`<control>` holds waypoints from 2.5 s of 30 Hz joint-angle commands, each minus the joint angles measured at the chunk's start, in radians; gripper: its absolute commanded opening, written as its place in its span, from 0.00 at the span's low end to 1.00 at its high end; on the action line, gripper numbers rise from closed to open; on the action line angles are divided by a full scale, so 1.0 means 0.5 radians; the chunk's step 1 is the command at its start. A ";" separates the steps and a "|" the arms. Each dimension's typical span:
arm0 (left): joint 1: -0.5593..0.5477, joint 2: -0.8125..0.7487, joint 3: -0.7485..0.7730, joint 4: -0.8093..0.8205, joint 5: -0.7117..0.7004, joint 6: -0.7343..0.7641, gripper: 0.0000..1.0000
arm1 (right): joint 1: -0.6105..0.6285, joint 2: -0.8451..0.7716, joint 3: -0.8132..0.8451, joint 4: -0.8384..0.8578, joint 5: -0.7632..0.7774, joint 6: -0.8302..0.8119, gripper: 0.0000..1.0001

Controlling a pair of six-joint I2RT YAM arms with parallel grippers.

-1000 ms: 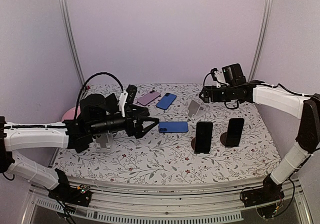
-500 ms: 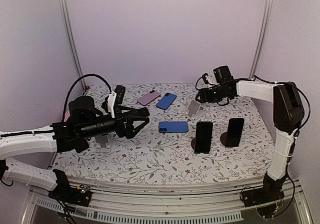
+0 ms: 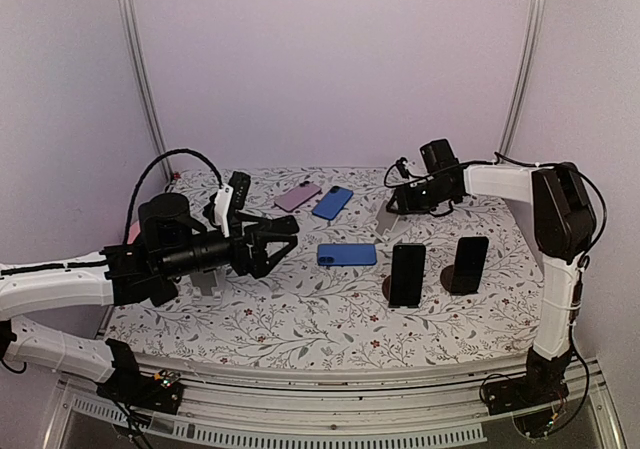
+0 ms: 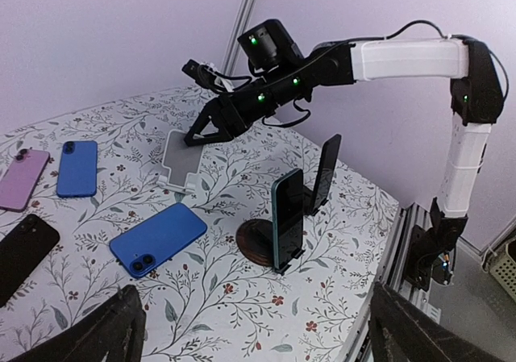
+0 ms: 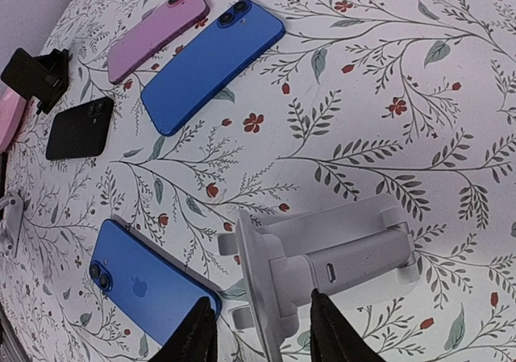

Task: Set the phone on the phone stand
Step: Pick up the phone stand at the center of the board, then move the phone to the center of the board.

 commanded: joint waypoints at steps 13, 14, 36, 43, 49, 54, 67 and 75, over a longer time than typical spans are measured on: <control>-0.005 0.209 0.035 0.030 0.028 -0.040 0.97 | 0.075 -0.007 0.037 -0.055 -0.067 -0.010 0.04; -0.004 0.211 0.028 0.036 0.029 -0.039 0.97 | 0.076 -0.027 0.017 -0.052 -0.037 -0.014 0.04; 0.012 1.120 0.333 0.243 0.315 -0.039 0.97 | 0.153 -0.333 0.101 -0.130 0.257 0.015 0.02; 0.078 1.615 0.688 0.284 0.508 -0.108 0.96 | 0.200 -0.544 0.238 -0.248 0.418 0.056 0.02; 0.096 2.026 1.078 0.250 0.627 -0.165 0.96 | 0.227 -0.747 0.282 -0.332 0.501 0.075 0.02; 0.102 2.231 1.329 0.252 0.587 -0.283 0.96 | 0.267 -0.918 0.285 -0.409 0.569 0.090 0.02; 0.179 2.456 1.831 -0.251 0.162 -0.170 0.82 | 0.300 -1.251 0.208 -0.526 0.631 0.113 0.03; 0.128 2.695 2.291 -0.787 -0.239 0.064 0.81 | 0.338 -1.307 0.189 -0.517 0.627 0.130 0.03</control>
